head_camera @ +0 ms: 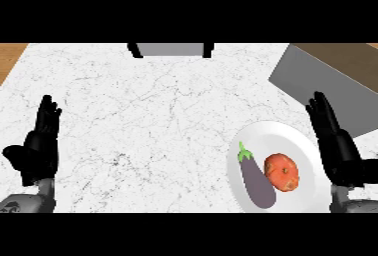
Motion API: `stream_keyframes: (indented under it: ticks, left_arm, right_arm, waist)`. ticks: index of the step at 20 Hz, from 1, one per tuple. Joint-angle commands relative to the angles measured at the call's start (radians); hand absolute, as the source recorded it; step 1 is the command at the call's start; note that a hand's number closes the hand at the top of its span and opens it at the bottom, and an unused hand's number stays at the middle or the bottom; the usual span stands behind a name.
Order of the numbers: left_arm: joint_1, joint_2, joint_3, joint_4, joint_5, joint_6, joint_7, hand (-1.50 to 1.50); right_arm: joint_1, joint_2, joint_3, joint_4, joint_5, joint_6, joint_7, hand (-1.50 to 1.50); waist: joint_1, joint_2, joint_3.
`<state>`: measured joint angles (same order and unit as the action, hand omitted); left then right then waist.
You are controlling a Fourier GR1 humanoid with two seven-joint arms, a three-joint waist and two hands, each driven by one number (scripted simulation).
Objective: Pick the squash from the plate and place it in the cardboard box
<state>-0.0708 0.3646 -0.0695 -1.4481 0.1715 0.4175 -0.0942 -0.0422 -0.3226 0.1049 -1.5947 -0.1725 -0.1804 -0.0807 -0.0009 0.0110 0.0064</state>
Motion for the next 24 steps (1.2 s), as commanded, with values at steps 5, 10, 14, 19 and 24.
stream_keyframes:
  ticks: [5,10,14,19,24]
  left_arm:
    - [-0.004,-0.041,-0.028,0.091,-0.013,-0.036,0.066,0.00]
    - [0.012,-0.083,-0.056,0.111,0.010,-0.061,0.099,0.00]
    - [-0.004,-0.066,-0.056,0.052,-0.009,-0.049,0.177,0.00]
    - [-0.019,-0.106,-0.046,0.153,-0.021,-0.069,0.076,0.00]
    - [-0.038,-0.051,0.007,0.149,0.013,-0.124,0.120,0.00]
  right_arm:
    - [0.086,-0.142,-0.063,-0.266,0.018,0.098,-0.027,1.50]
    - [0.230,-0.160,-0.095,-0.170,0.277,-0.095,-0.053,1.50]
    - [0.374,-0.199,-0.153,-0.265,0.347,-0.111,-0.213,-1.50]
    - [0.423,-0.352,-0.212,-0.429,0.403,0.002,0.026,-1.50]
    - [0.458,-0.410,-0.233,-0.608,0.380,0.139,0.292,-1.50]
  waist:
    - [-0.024,-0.014,-0.008]
    - [-0.024,-0.012,-0.007]
    - [-0.019,-0.015,-0.006]
    - [-0.016,-0.012,-0.009]
    - [-0.010,-0.012,-0.008]
